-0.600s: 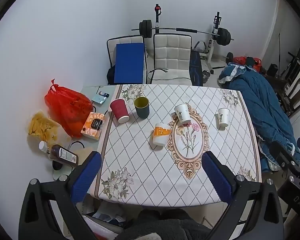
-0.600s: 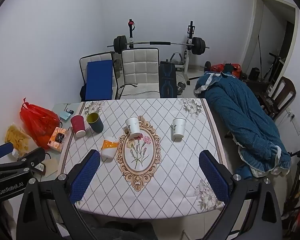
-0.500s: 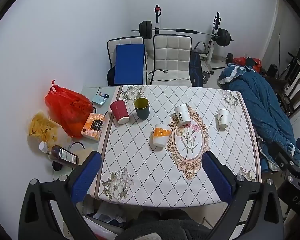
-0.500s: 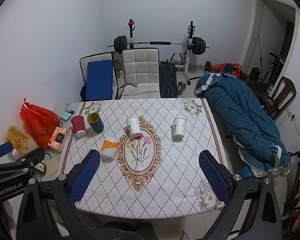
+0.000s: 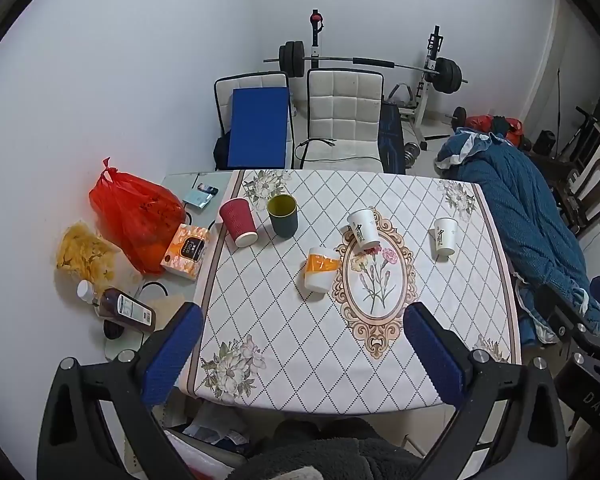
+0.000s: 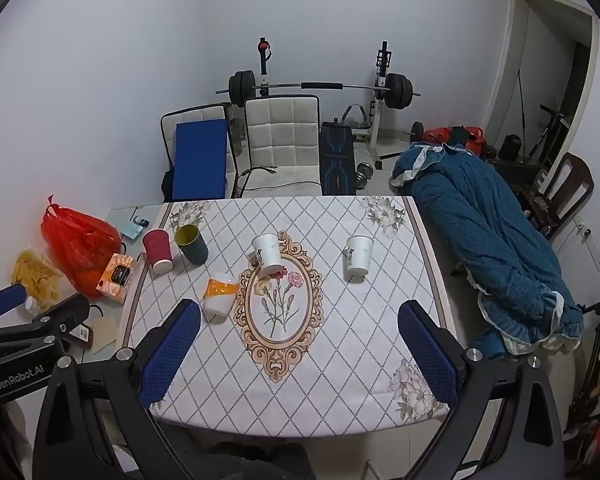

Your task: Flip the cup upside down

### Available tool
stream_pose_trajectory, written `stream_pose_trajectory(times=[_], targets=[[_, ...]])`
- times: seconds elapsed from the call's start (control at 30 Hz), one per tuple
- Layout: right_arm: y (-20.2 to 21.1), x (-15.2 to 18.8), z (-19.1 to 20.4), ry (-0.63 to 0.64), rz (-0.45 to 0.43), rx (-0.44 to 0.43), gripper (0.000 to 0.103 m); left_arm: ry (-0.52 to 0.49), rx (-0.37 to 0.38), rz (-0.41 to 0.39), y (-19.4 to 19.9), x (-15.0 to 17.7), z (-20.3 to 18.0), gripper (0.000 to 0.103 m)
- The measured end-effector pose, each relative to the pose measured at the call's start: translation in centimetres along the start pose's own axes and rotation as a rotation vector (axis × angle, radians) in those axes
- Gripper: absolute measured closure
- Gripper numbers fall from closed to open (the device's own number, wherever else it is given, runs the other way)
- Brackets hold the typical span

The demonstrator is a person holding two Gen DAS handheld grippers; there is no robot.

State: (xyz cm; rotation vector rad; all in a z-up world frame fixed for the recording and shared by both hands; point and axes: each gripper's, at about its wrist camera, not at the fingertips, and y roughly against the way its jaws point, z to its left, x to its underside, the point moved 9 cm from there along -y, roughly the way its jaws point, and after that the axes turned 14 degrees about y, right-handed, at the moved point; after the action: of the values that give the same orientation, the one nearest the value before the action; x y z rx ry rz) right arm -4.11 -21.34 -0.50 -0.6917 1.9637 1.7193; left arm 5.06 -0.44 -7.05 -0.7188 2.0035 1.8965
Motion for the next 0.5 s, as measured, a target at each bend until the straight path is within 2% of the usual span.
stream_pose_trajectory(times=[0.5], targets=[[-0.04, 0.02, 0.2, -0.001, 0.0, -0.005, 0.002, -0.001, 0.002, -0.003, 0.34, 0.09, -0.12, 0.0]])
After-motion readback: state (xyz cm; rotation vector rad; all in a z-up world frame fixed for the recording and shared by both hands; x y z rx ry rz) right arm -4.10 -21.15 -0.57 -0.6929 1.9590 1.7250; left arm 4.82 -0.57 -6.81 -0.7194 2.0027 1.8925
